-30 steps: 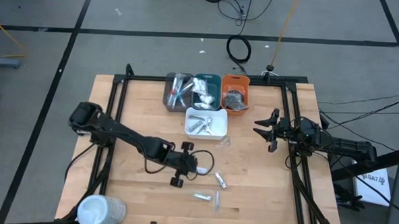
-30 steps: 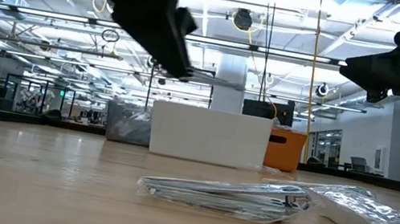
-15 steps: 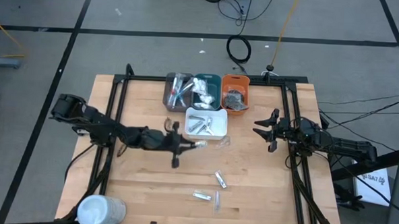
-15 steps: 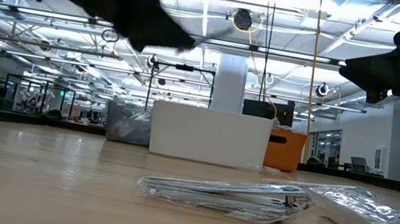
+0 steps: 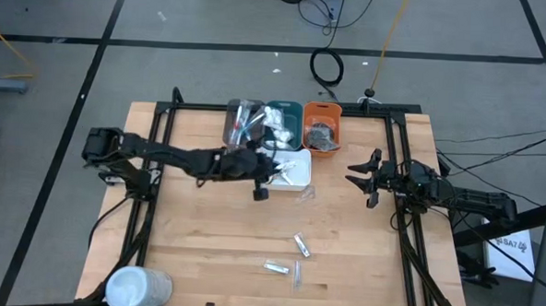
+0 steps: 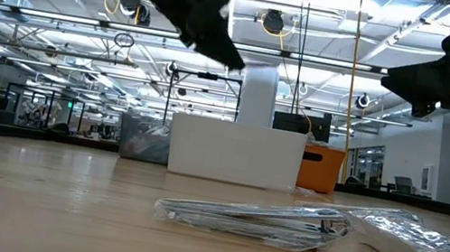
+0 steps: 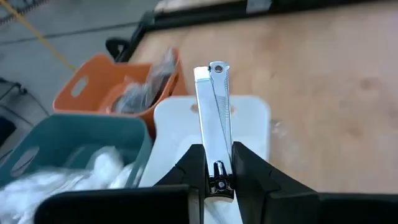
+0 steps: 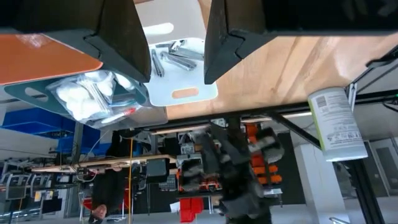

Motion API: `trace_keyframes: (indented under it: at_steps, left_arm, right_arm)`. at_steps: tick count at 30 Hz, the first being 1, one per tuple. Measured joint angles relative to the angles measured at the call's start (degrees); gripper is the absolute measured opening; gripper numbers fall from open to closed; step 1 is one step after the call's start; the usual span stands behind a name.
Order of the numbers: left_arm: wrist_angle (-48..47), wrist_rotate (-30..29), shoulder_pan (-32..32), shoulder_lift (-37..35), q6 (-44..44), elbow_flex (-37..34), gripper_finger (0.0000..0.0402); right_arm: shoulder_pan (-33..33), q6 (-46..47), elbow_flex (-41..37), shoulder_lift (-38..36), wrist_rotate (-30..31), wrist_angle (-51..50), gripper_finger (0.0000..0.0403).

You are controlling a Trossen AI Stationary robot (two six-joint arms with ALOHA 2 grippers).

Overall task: Pick & Place Travel size toiletries
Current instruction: Put the silver nail cutter into the white bin

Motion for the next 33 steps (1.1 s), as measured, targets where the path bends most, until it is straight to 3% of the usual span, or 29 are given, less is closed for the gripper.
trace_keyframes:
  at_steps: [8, 15, 28, 33]
  left_arm:
    - [-0.48, 3.02, 4.42, 8.63, -1.76, 0.86, 0.0043]
    - [1.72, 3.14, 4.85, 13.41, -3.14, 0.86, 0.0080]
    - [1.79, 3.00, 4.39, 12.95, -0.75, 0.88, 0.0090]
    - [1.44, 2.93, 1.41, 9.88, 1.42, 2.08, 0.0090]
  right_arm:
    - [0.00, 0.00, 0.00, -0.02, 0.00, 0.02, 0.0141]
    - [0.01, 0.00, 0.00, -0.01, 0.00, 0.02, 0.0141]
    - [0.01, 0.00, 0.00, 0.00, 0.00, 0.00, 0.0141]
    - [0.00, 0.00, 0.00, 0.00, 0.00, -0.01, 0.0141]
